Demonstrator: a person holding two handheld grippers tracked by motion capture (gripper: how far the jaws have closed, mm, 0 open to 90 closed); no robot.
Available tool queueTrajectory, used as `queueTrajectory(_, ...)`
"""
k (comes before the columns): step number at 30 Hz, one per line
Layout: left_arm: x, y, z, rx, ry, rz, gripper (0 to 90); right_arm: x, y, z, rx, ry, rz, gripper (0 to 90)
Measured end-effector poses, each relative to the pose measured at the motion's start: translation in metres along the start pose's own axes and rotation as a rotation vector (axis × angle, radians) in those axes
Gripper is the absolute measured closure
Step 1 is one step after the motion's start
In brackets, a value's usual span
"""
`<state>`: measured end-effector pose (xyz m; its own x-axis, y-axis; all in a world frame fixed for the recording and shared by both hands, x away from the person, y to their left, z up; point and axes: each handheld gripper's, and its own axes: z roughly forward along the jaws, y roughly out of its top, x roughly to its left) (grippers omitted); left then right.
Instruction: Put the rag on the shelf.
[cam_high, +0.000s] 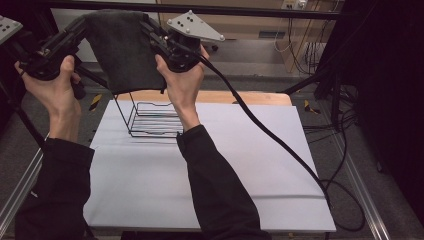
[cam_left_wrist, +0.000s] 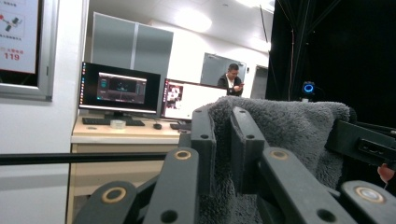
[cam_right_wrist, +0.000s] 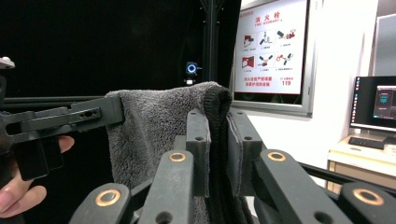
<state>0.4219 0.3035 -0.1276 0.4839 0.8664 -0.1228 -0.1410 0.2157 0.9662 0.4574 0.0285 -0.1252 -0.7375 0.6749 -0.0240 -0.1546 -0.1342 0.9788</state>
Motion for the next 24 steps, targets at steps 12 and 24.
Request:
queueTrajectory(12,0.006,0.009,0.020,0.009,0.011,0.007,81.1,-0.015,0.007,0.014,-0.010,-0.007,-0.016,81.2)
queueTrajectory(24,0.016,0.013,0.044,0.025,0.028,-0.001,81.1,-0.030,0.011,0.034,0.003,-0.028,-0.027,81.3)
